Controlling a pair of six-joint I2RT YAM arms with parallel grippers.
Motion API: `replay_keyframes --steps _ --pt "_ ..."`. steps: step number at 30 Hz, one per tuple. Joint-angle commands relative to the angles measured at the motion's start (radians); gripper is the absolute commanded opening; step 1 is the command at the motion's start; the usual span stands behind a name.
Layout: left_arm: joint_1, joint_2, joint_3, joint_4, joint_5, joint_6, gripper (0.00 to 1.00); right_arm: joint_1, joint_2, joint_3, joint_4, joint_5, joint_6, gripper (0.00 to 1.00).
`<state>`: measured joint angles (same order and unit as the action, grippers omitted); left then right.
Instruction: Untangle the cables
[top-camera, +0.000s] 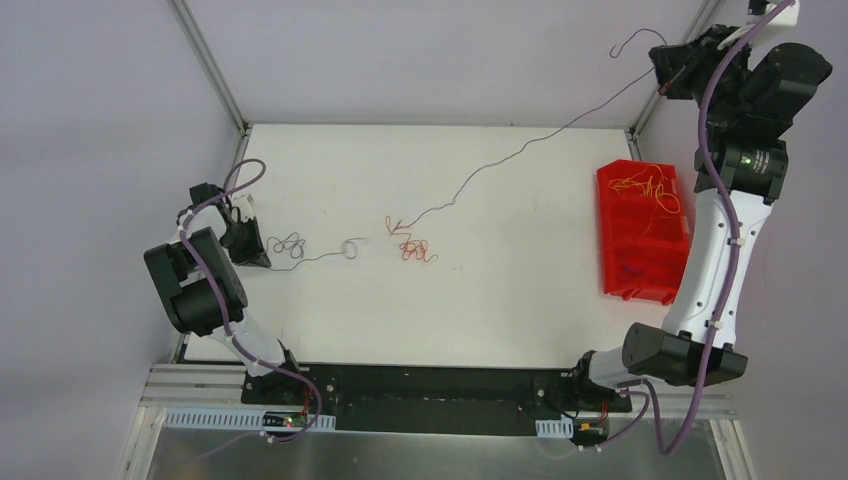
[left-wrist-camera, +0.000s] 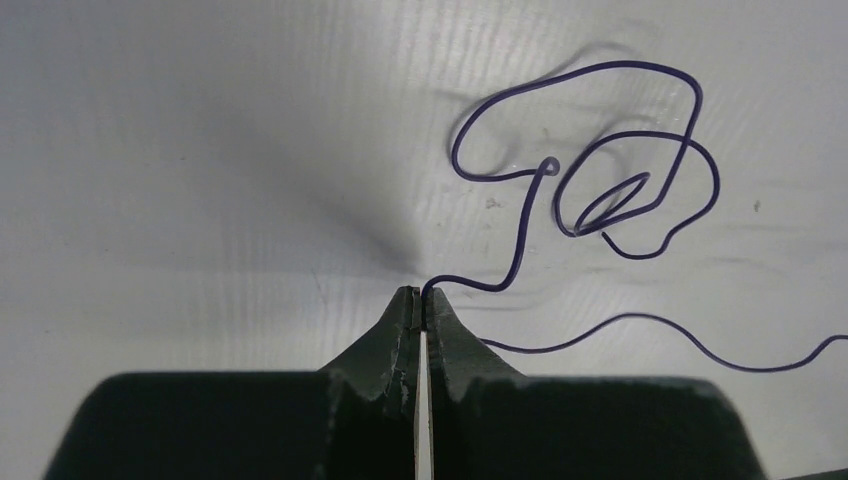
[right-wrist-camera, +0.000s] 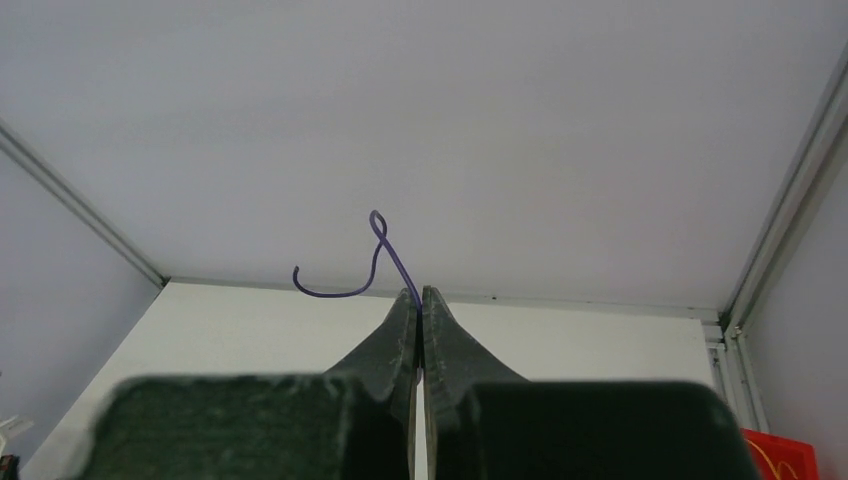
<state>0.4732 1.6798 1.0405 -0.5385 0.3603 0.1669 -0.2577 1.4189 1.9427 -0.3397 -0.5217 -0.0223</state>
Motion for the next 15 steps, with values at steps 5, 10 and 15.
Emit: replay_keyframes --steps 5,10,15 --pt "0.039 0.035 0.040 -0.028 -0.148 0.079 0.00 -0.088 -0.016 0.072 0.201 0.177 0.046 0.00" --pt "0.039 0.052 0.046 -0.035 -0.108 0.074 0.00 -0.091 -0.023 0.028 0.186 0.026 0.107 0.00" --pt "0.023 -0.018 0.033 -0.059 0.127 0.043 0.00 -0.067 -0.028 -0.061 0.324 -0.324 0.348 0.00"
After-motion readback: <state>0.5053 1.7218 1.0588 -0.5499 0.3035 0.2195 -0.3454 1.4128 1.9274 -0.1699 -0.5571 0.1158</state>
